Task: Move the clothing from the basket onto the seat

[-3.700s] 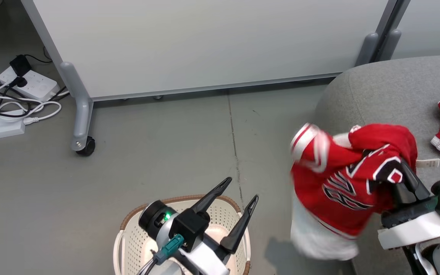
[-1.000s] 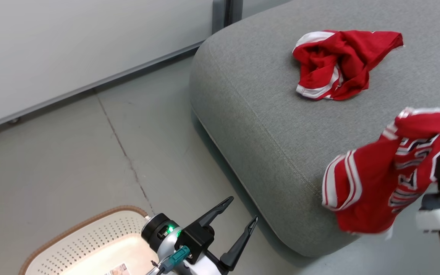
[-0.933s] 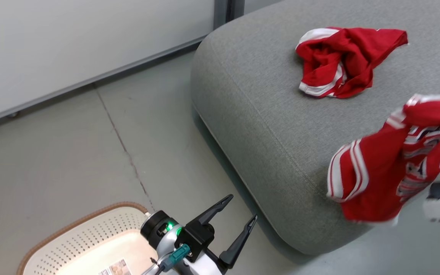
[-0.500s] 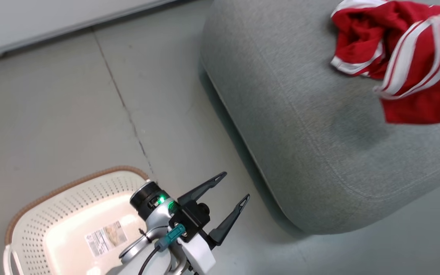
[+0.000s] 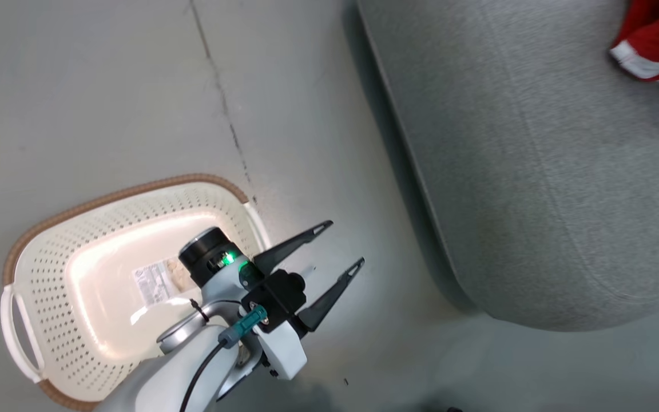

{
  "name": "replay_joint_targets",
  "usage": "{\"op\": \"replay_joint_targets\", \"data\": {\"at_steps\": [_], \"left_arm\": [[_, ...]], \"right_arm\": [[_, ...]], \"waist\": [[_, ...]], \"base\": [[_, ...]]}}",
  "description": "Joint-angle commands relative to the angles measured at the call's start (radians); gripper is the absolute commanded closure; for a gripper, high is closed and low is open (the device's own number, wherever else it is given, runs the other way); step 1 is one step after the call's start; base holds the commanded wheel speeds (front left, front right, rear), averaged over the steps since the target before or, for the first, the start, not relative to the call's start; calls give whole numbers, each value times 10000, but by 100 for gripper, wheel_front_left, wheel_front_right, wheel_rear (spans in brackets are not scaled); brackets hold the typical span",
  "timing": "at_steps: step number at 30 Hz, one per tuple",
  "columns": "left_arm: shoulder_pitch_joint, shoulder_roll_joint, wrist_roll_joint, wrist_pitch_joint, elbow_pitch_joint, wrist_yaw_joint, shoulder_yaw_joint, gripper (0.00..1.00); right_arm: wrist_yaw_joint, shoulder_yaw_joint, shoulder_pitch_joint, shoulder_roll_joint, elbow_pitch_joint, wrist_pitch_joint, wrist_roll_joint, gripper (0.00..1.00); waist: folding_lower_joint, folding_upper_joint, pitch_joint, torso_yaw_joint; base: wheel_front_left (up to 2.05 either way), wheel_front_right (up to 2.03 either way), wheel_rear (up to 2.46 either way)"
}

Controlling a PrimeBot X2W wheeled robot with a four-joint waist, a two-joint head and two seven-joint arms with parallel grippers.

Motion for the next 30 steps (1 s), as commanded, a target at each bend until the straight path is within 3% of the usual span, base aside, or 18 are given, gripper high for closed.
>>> {"op": "replay_joint_targets", "data": {"at_steps": [1,6,16,19,29,30], "left_arm": [[-234,71,77,-19,-20,-5,38,0],[-454,248,130,-18,-89,-5,95,0],[-353,477,-182,-18,-281,313,444,0],[-326,518,-295,-18,-393,317,485,0],[-416,541,-427,-18,-645,329,459,0],[-406,547,-431,-18,-633,325,449,0]], "right_arm": [[-2,-41,-183,-39,134,-17,104,100],[-2,-429,-1055,-116,1340,-17,149,100],[-2,-1228,-1992,525,3575,-17,-783,100],[-1,-855,-1784,901,4293,-17,-882,100],[-2,71,-1667,1209,6266,-17,-776,100],[-2,184,-1735,1214,6377,-17,-782,81]], "waist": [[0,0,373,332],[0,0,965,568],[0,0,1958,939],[0,0,2129,1010],[0,0,2356,1145],[0,0,2338,1148]], "base": [[0,0,0],[0,0,0],[0,0,0],[0,0,0],[0,0,0],[0,0,0]]}}
